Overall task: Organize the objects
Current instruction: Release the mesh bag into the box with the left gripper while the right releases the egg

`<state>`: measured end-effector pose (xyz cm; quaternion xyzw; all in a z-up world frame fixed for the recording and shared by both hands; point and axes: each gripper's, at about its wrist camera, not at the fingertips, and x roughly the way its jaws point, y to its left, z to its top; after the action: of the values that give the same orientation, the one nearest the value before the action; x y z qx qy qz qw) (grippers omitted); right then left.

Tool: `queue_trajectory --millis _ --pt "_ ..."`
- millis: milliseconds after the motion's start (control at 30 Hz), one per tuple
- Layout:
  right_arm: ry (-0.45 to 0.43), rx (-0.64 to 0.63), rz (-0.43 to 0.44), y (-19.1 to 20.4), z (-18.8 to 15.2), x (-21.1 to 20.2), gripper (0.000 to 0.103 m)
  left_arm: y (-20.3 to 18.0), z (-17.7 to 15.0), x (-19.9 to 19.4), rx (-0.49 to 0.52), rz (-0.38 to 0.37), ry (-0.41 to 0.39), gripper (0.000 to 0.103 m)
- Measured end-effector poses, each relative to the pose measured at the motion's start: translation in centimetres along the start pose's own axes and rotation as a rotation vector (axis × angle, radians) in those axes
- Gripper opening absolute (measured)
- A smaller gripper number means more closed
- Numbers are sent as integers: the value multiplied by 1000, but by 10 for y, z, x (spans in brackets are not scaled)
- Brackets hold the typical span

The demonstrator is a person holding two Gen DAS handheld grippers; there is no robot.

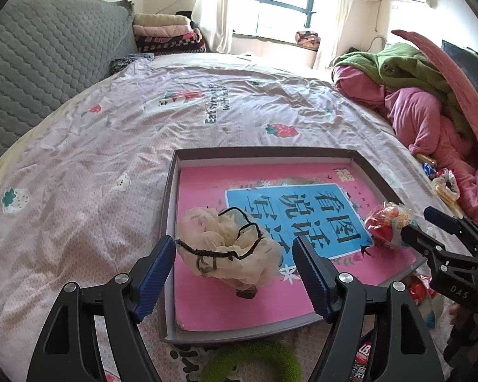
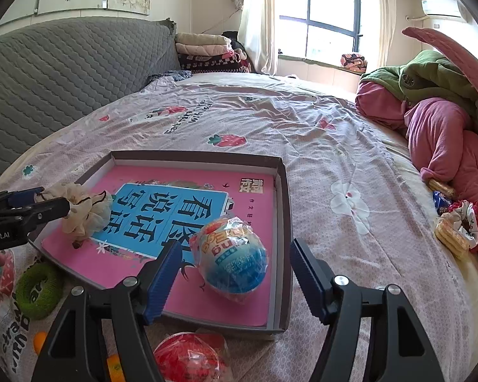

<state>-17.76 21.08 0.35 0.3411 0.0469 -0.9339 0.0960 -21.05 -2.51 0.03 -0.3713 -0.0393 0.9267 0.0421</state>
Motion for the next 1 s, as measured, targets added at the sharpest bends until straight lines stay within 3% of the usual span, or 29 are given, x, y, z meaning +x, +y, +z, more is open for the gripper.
queue_trajectory --millis 500,1000 --pt "-59 -15 5 4 3 -16 70 2 3 -25 4 46 -57 77" --pt "-99 -6 39 7 0 -35 74 -19 -11 -49 19 37 -81 77"
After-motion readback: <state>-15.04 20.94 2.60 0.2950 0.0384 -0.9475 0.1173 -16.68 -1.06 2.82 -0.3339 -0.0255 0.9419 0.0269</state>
